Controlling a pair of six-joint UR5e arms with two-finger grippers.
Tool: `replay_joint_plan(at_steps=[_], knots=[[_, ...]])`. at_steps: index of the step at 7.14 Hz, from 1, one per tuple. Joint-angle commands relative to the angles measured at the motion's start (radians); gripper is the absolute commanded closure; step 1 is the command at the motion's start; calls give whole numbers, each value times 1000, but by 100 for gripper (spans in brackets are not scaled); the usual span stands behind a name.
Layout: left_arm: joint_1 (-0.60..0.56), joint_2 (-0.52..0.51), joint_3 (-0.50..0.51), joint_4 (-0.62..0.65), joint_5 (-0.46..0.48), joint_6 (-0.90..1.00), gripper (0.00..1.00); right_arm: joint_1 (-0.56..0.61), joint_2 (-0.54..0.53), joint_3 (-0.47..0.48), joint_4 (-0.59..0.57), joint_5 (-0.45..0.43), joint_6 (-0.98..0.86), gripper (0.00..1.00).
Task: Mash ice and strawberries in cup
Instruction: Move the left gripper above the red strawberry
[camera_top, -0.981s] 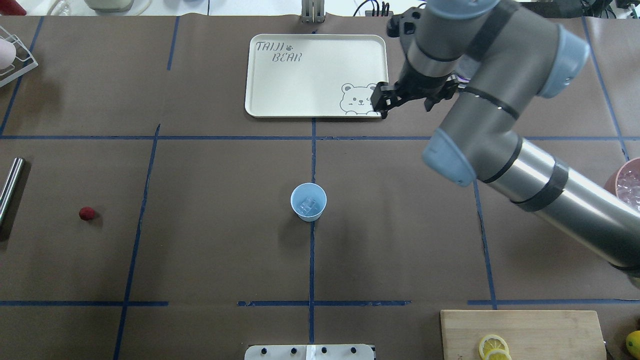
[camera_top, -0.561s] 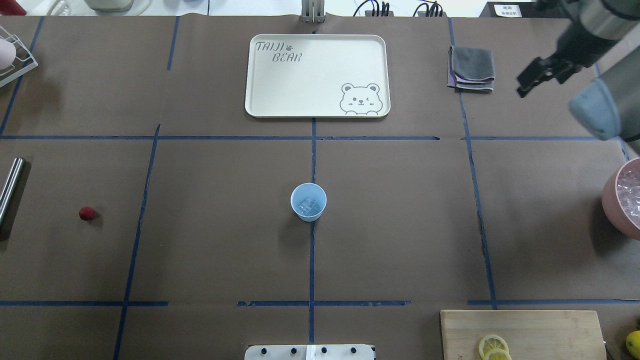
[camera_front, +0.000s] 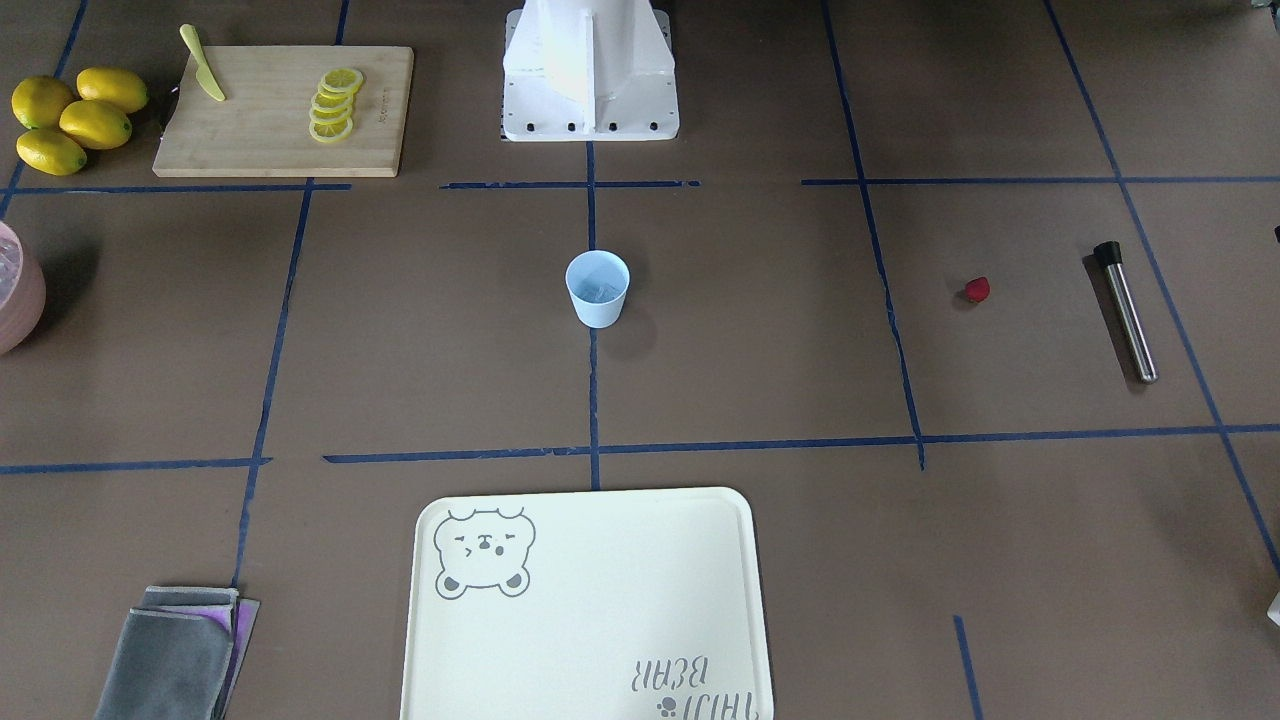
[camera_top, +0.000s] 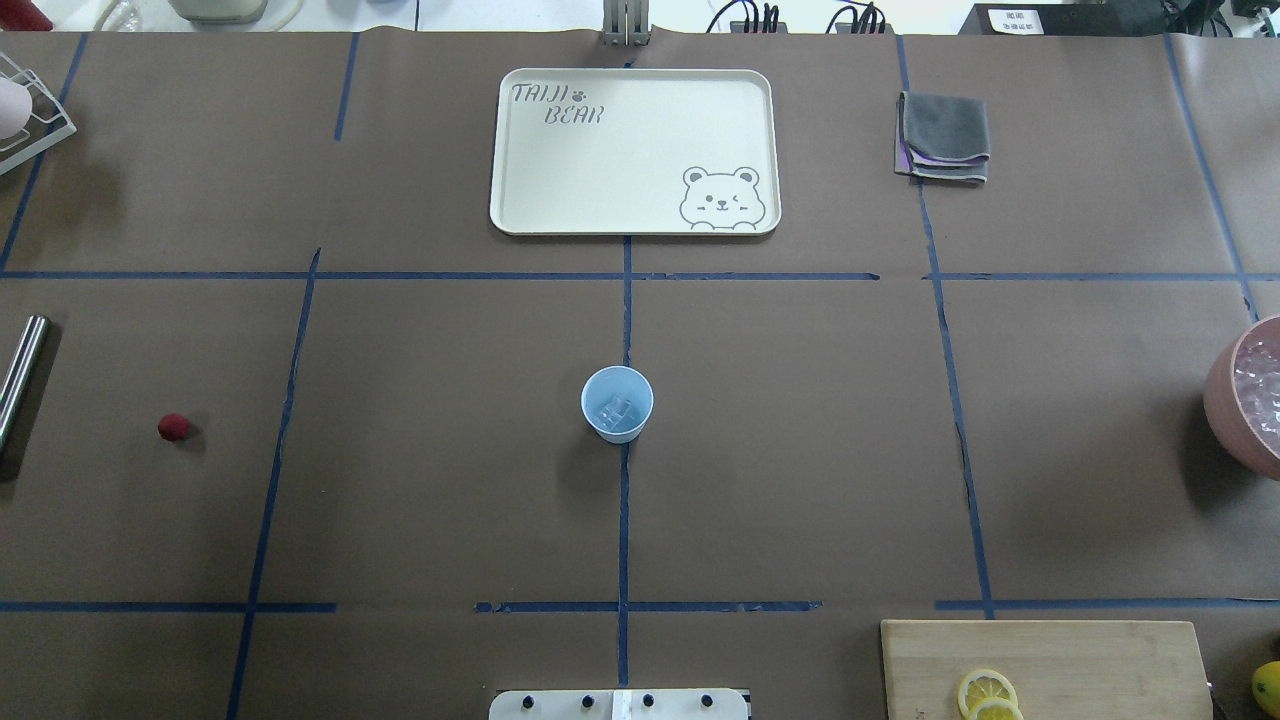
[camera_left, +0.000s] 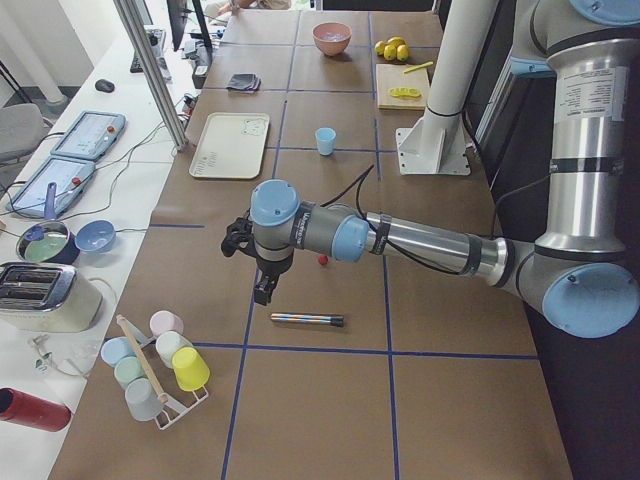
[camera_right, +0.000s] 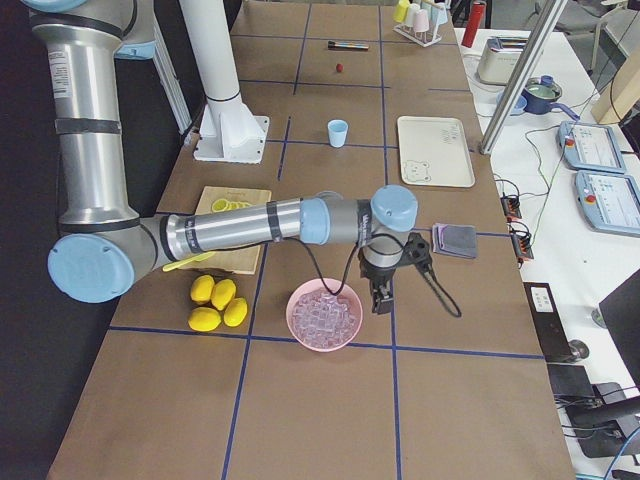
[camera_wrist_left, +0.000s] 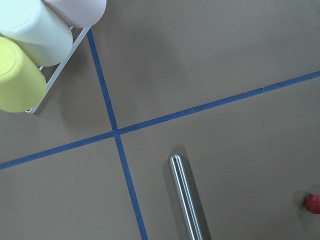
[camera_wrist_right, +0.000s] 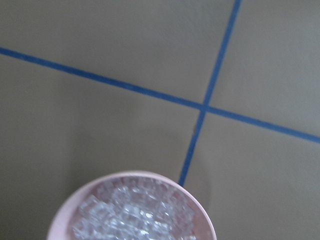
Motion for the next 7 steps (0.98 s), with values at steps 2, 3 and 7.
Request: replay_joint_plan(at_steps=[2, 3, 7], knots=[[189, 9, -62, -167, -7, -430, 0, 38, -113, 0, 109, -5, 22, 1], [283, 11, -64, -252, 16, -578, 0, 38, -113, 2, 109, -5, 22, 1], [671, 32, -61, -439, 374, -961, 0, 38, -114, 2, 110, -5, 22, 1]])
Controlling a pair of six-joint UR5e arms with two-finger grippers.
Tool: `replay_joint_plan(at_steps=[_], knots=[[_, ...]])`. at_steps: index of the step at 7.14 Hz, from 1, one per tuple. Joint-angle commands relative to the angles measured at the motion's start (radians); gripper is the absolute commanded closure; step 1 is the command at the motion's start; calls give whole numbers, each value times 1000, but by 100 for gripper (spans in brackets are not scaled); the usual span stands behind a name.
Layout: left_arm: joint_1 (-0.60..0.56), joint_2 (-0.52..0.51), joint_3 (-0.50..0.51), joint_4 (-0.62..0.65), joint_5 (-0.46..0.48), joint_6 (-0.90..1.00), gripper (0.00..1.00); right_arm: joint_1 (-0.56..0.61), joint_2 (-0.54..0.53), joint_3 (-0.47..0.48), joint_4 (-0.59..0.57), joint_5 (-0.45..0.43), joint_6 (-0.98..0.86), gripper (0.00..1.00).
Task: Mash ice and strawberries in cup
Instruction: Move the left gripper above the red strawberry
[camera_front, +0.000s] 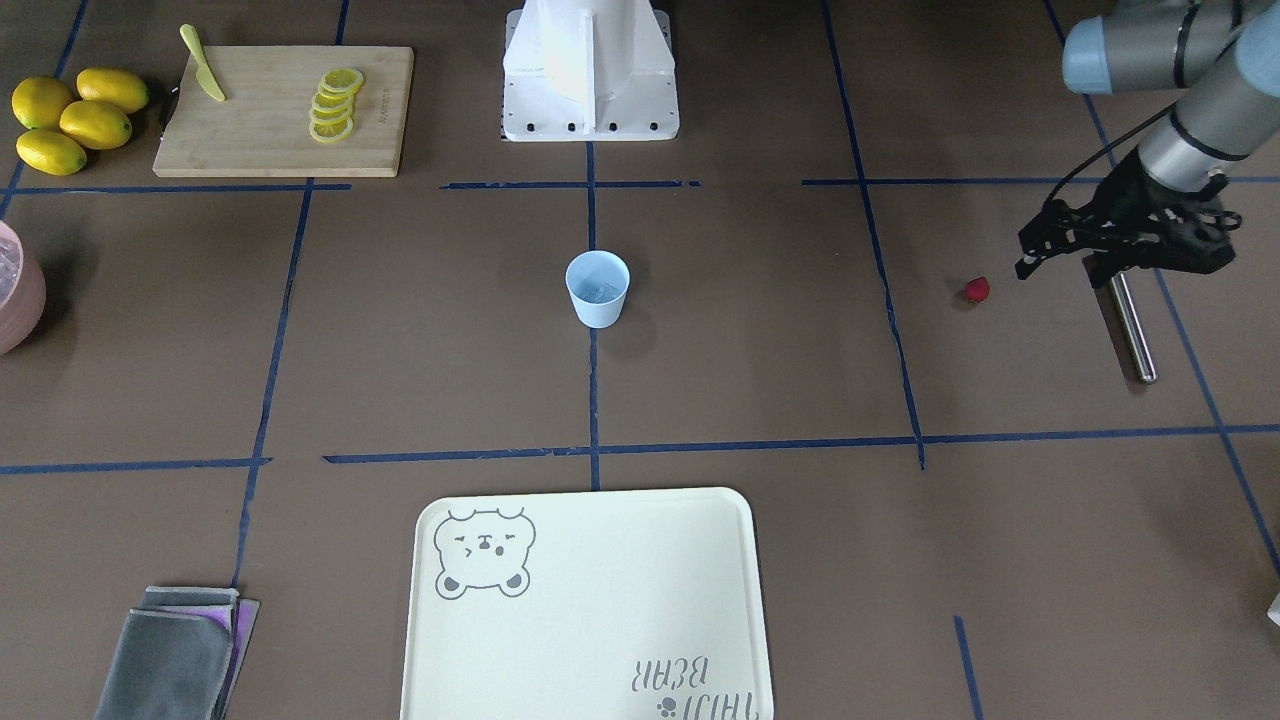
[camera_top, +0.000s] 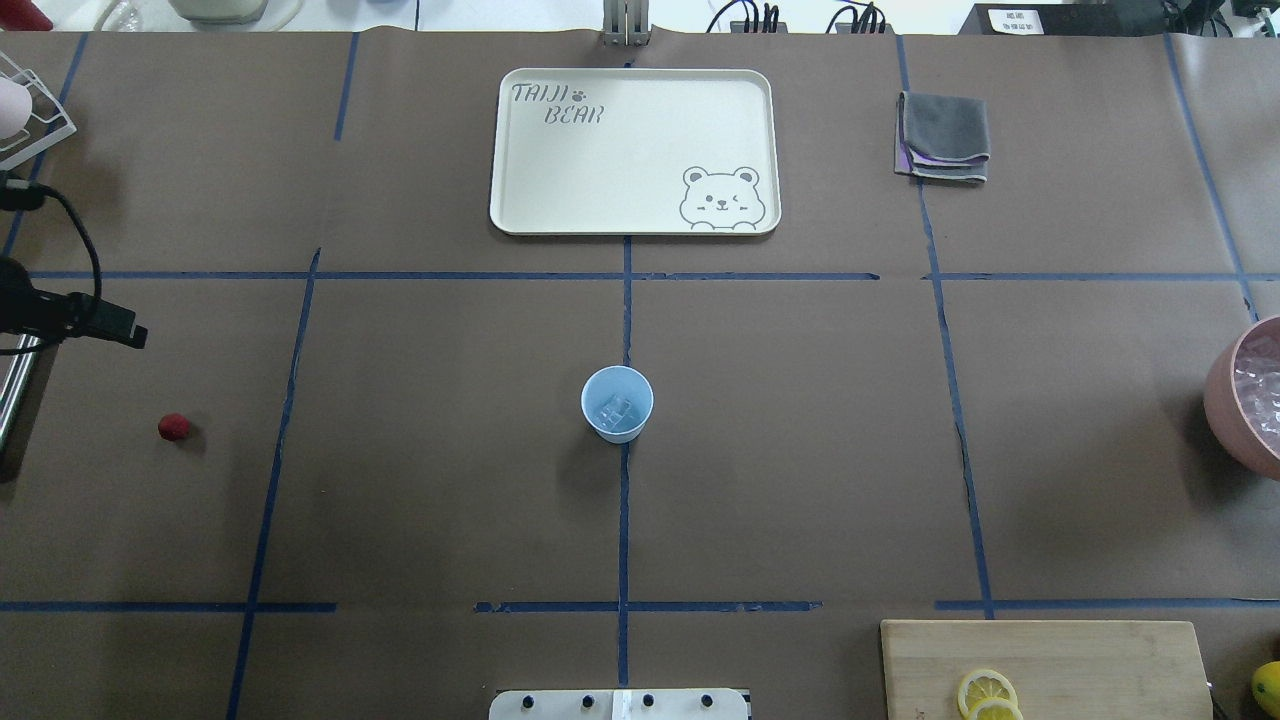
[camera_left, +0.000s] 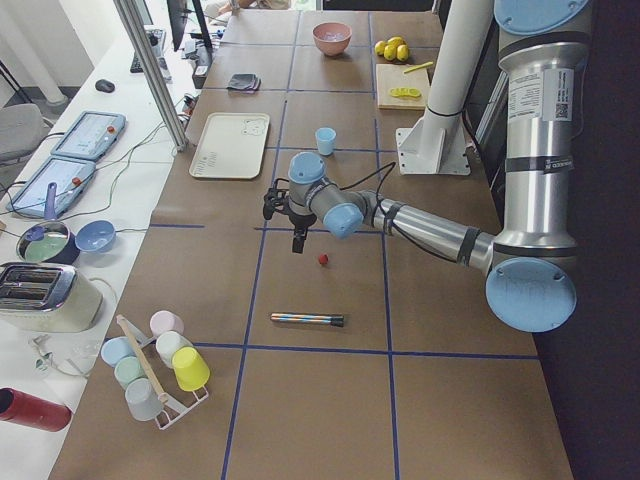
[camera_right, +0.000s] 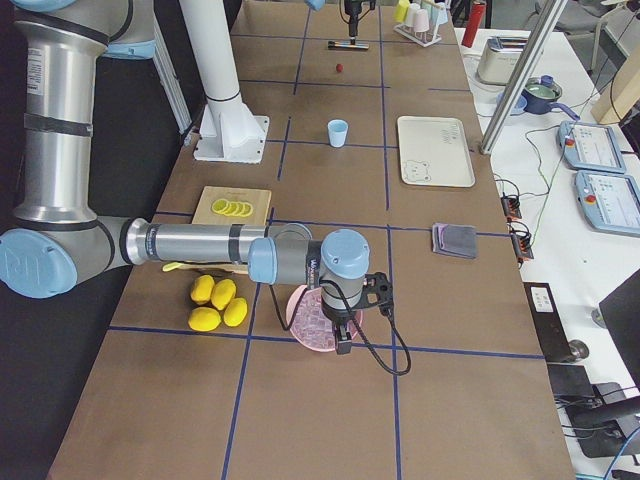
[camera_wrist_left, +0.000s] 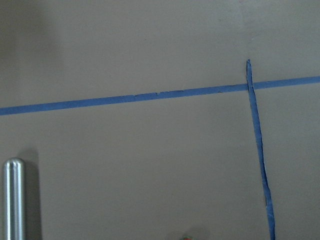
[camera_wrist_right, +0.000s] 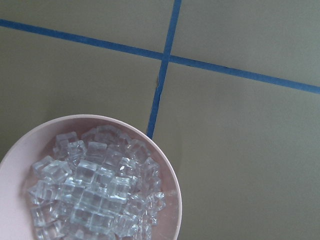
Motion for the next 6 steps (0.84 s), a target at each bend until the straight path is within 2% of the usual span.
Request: replay_joint_plan(at_steps=[1, 6], knots=[[176, 22, 22, -92, 152, -127, 0, 0, -1, -1, 0, 0, 0, 1], [202, 45, 76, -98, 152, -127, 0, 0, -2, 0, 0, 0, -3, 1]])
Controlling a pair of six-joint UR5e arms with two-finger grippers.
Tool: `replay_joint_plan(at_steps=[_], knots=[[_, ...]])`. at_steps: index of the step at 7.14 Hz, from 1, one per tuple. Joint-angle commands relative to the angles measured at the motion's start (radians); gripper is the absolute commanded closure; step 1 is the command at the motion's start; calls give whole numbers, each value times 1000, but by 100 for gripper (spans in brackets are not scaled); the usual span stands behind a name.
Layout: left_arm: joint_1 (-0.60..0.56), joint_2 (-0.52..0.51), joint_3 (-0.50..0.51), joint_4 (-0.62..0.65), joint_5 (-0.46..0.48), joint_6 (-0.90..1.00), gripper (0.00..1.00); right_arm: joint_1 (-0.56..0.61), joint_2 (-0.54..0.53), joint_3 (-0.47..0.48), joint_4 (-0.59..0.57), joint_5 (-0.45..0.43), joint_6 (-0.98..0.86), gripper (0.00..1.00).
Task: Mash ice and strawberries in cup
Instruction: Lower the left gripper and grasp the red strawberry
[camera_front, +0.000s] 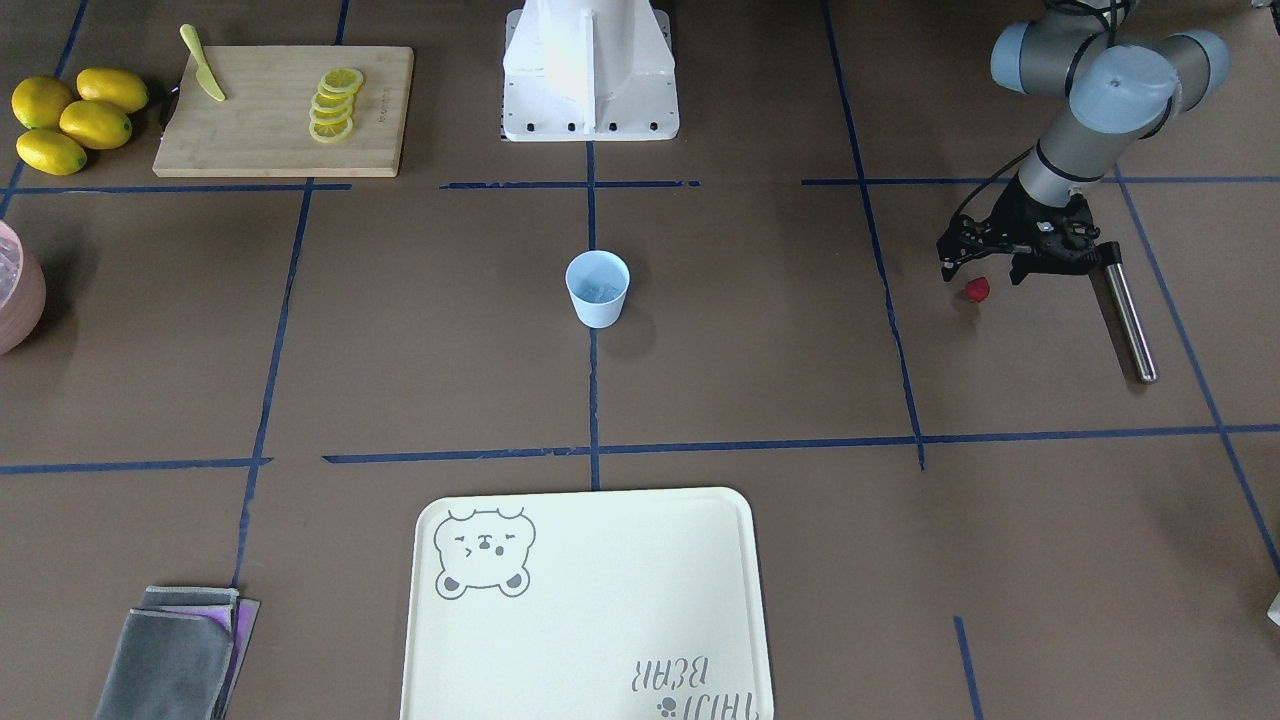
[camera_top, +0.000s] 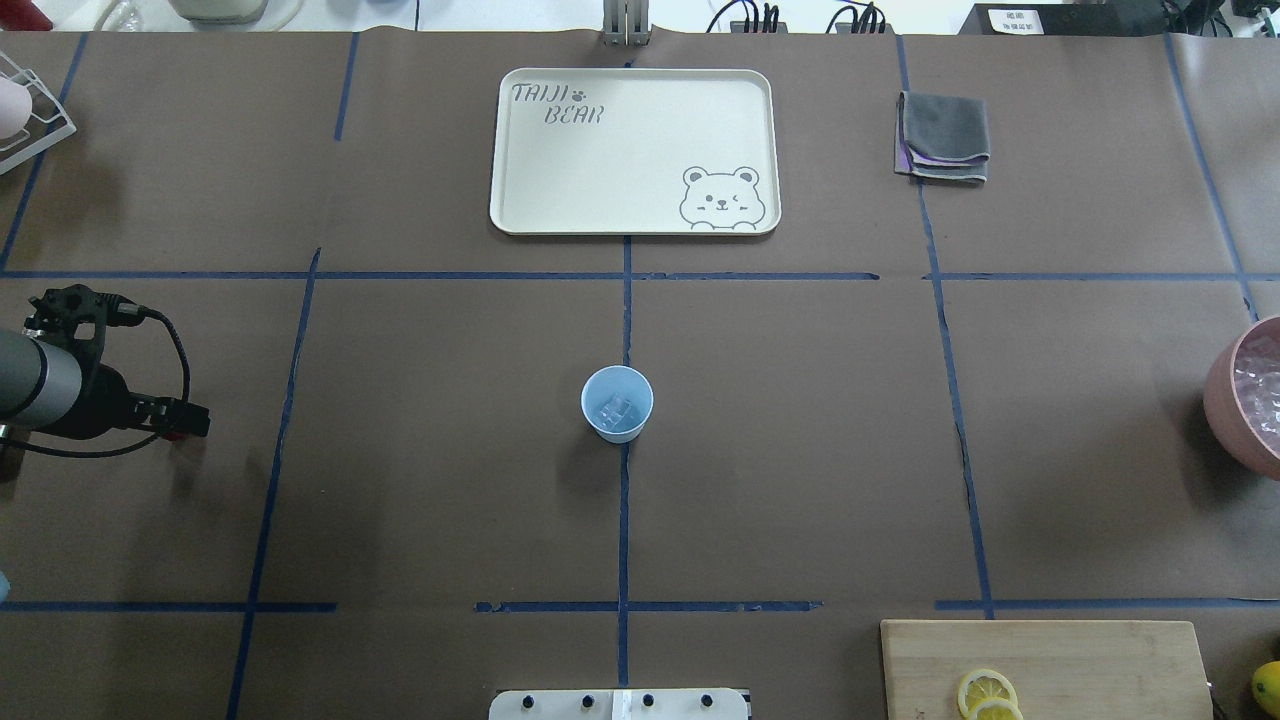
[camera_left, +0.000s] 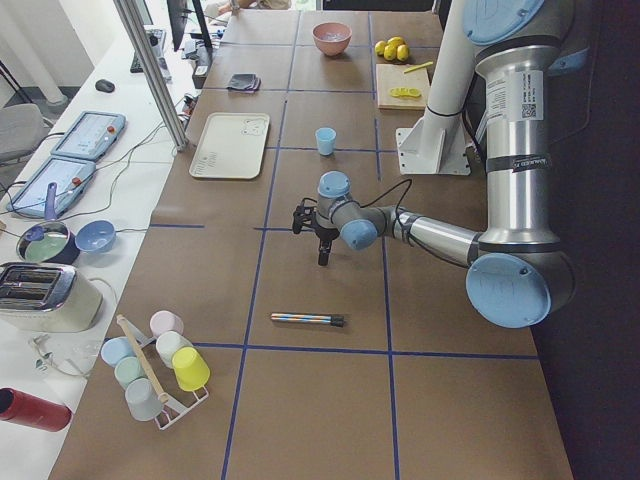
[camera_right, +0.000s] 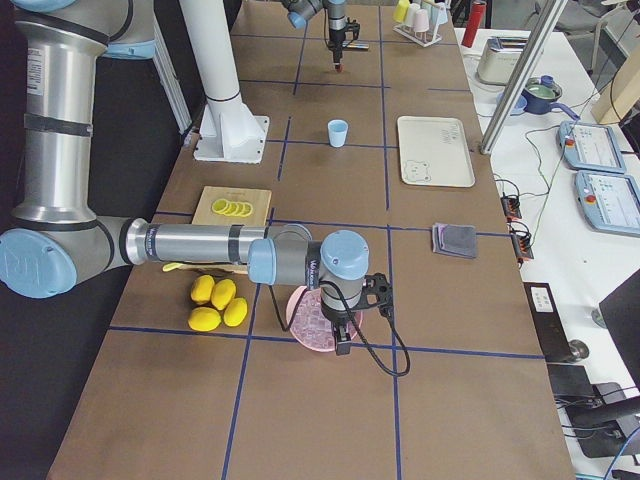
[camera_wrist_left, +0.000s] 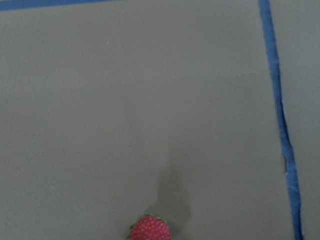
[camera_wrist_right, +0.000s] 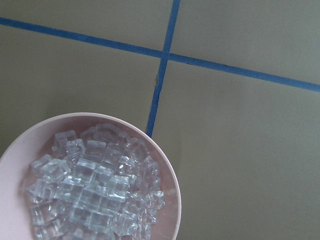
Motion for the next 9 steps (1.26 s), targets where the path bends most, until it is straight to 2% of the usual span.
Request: replay_joint_plan(at_steps=[1, 3, 4, 5, 6, 8, 9], knots=[[5, 1, 20, 0, 0, -2, 0, 0, -1, 1, 0, 0, 0, 1], [16, -8, 38, 0, 0, -1, 0, 2, -1, 1, 0, -2, -1, 1], [16, -10, 38, 1, 0, -4, 20, 12, -1, 3, 2, -3, -1, 1], [16, -10, 35, 3, -1, -2, 74, 15, -1, 3, 2, -14, -1, 1], [16, -8, 31, 3, -1, 2, 93, 15, -1, 3, 2, -14, -1, 1], [11, -2, 9, 6, -4, 7, 99, 15, -1, 4, 2, -14, 0, 1], [7, 5, -37, 22, -13, 8, 100, 15, -1, 4, 2, -12, 0, 1]])
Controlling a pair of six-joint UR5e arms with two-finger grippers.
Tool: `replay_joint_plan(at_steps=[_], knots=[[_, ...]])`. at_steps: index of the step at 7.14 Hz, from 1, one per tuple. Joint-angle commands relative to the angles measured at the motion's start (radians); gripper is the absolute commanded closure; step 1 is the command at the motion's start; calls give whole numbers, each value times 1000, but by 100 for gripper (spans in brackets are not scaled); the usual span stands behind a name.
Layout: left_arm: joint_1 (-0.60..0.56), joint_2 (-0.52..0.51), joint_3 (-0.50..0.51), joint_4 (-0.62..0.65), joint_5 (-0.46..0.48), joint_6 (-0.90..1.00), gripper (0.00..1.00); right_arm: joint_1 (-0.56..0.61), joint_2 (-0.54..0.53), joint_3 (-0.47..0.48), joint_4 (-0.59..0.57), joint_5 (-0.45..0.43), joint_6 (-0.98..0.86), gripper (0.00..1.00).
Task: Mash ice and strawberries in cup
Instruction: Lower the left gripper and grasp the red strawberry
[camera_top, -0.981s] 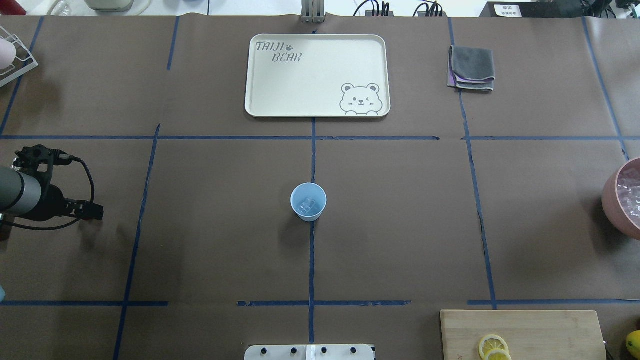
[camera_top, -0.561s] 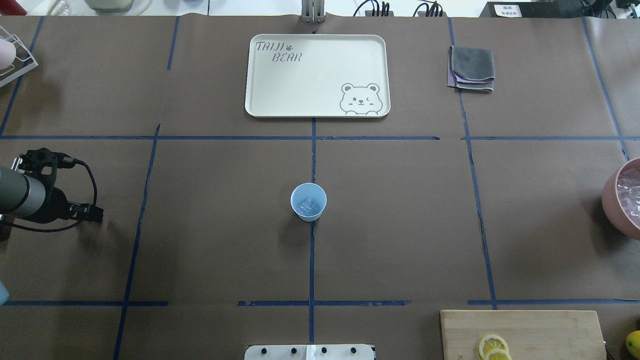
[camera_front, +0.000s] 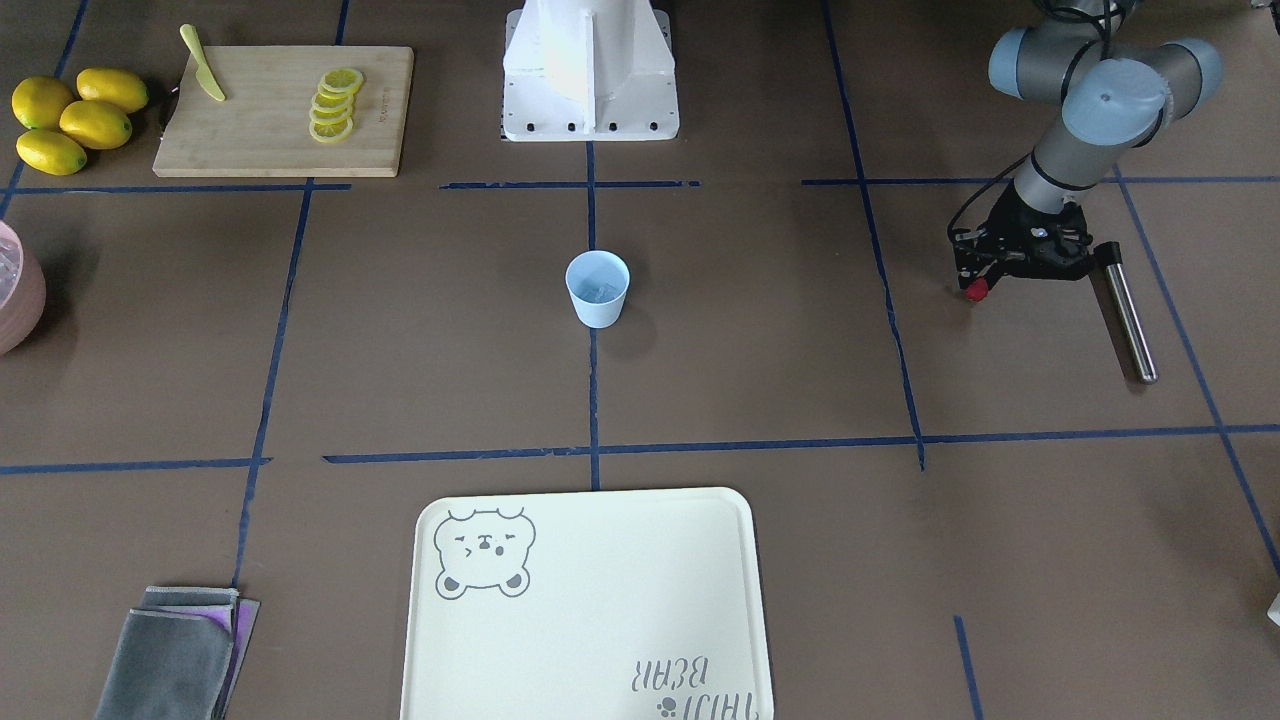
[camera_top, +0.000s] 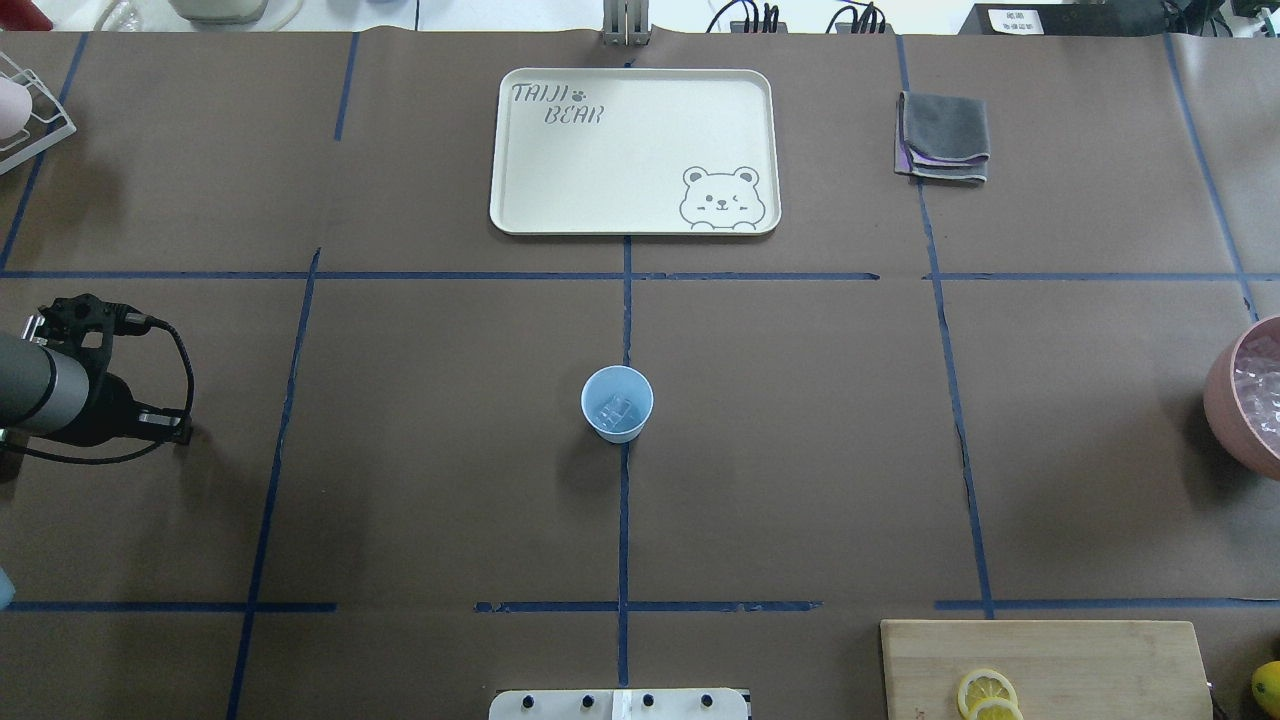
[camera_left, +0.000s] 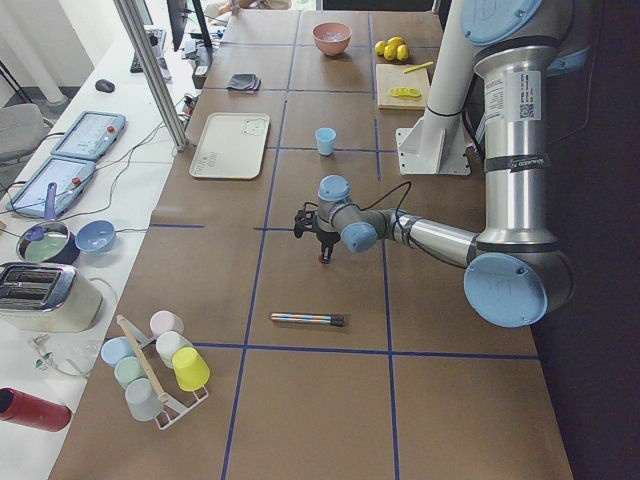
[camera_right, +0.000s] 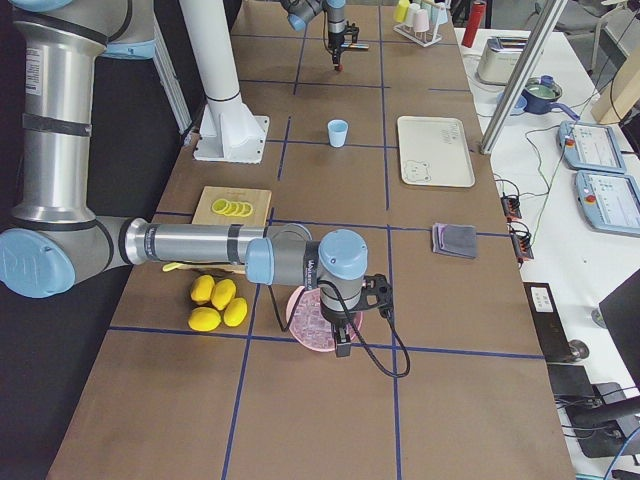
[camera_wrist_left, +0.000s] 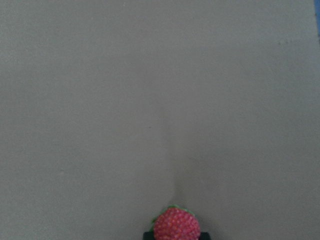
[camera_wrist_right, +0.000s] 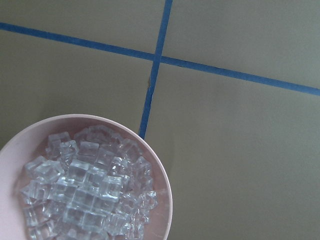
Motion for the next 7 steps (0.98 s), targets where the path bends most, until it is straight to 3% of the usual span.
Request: replay_joint_plan(at_steps=[1, 4, 6, 7], knots=[[-14, 2, -96, 65, -64, 2, 100, 0, 0, 3, 0, 1, 1, 1], [-41, -65, -372, 440, -81, 4, 100, 0, -2, 3, 0, 1, 1, 1], [-40, -262, -468, 735, -78, 2, 100, 0, -2, 3, 0, 1, 1, 1], [-20, -356, -456, 815, -71, -8, 100, 0, -5, 3, 0, 1, 1, 1]])
